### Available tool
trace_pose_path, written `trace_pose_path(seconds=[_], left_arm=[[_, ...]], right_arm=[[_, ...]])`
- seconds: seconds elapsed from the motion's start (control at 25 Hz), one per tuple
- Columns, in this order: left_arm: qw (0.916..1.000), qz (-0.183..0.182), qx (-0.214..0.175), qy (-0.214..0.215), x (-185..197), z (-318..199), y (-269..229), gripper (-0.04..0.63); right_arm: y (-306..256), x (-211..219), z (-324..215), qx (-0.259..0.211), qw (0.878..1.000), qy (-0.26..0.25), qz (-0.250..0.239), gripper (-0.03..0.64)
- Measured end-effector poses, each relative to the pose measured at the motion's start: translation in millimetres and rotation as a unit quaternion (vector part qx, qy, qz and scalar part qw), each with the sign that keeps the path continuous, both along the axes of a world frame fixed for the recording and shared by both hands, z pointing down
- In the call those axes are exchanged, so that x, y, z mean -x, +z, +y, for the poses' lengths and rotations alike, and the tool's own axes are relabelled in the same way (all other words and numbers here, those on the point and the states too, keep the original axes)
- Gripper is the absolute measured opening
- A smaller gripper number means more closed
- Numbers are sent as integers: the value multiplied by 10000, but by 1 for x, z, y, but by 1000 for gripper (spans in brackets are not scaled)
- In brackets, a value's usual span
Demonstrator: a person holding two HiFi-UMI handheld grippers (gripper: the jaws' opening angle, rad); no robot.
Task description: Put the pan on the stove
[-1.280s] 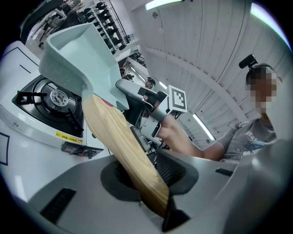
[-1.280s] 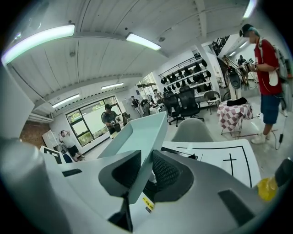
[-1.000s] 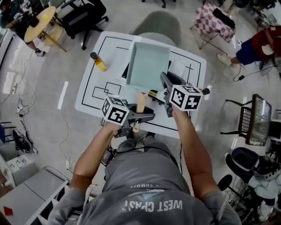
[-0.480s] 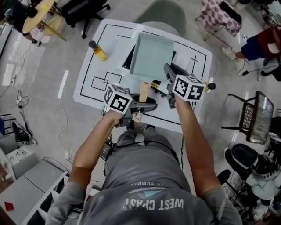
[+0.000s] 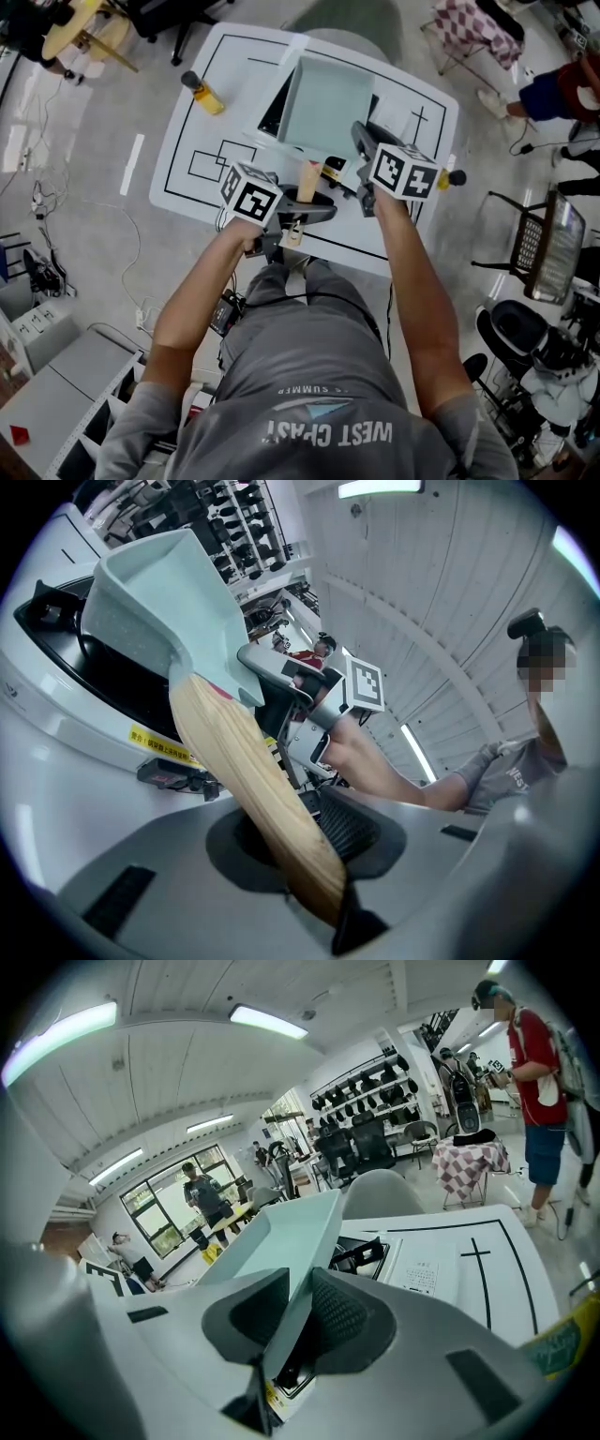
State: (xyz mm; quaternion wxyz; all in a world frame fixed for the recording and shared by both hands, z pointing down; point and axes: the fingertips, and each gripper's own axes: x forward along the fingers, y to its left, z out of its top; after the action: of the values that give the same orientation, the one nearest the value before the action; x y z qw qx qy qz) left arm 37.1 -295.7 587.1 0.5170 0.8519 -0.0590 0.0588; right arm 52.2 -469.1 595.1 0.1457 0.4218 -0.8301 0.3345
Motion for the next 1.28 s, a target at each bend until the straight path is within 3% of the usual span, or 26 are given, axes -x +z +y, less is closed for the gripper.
trace_pose_path(seconds=[0.96,1.28], left_arm=[[9993,35,368,-38,8,-39,26,101],[9958,663,606,-186,12,-45,24,103]], right_arm=[[36,5,-38,338,9994,58,68,87],[39,3,-41,321,9993,135,137,94]])
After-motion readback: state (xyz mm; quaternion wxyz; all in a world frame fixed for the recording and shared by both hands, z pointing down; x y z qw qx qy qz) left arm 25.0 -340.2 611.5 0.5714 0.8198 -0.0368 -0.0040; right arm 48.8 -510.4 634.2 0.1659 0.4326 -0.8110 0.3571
